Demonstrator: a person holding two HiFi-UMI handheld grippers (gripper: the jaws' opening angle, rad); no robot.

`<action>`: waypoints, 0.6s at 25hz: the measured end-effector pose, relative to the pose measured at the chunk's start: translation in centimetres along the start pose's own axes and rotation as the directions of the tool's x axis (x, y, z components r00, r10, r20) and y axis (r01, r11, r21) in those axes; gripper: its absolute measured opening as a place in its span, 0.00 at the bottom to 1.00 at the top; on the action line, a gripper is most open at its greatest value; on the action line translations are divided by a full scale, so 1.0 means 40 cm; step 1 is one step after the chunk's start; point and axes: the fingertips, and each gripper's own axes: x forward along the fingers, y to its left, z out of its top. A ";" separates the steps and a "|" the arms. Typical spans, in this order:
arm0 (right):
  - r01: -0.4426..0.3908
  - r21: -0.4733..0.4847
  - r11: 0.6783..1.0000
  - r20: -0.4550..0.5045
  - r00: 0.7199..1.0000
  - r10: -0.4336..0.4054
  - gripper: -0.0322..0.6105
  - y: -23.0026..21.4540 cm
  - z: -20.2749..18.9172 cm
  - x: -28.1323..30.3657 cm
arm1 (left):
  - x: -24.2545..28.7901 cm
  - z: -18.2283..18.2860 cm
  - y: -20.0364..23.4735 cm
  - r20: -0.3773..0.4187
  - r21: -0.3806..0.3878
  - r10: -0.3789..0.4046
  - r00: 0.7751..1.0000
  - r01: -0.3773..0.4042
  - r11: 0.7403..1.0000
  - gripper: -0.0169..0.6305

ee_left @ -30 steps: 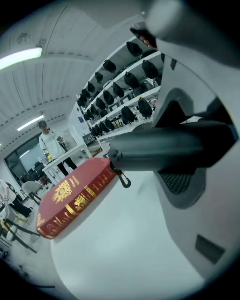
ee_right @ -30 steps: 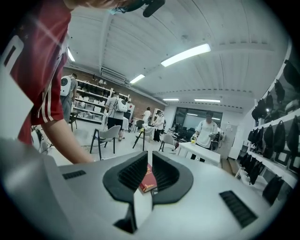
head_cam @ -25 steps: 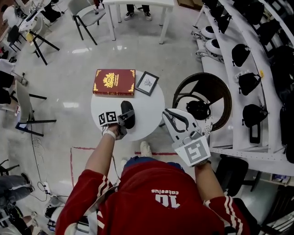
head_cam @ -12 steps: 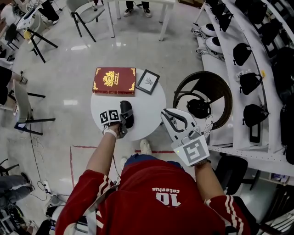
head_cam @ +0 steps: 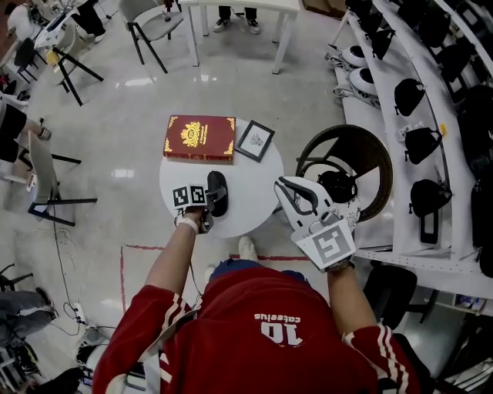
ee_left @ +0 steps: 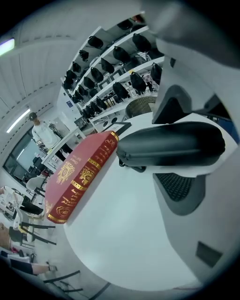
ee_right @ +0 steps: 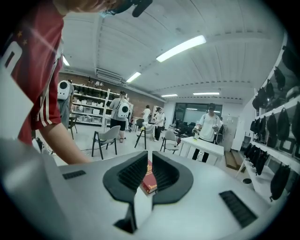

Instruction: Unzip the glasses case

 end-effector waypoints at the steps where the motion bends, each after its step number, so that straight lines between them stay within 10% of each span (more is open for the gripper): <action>1: 0.004 0.013 1.000 0.002 1.000 -0.004 0.08 -0.010 -0.004 0.004 | -0.007 0.004 0.001 0.003 0.003 0.002 1.000 -0.002 1.000 0.51; 15: 0.061 0.122 0.991 0.042 0.997 -0.066 0.08 -0.085 -0.004 0.073 | -0.132 0.111 -0.047 0.113 0.097 -0.001 0.994 -0.010 0.995 0.51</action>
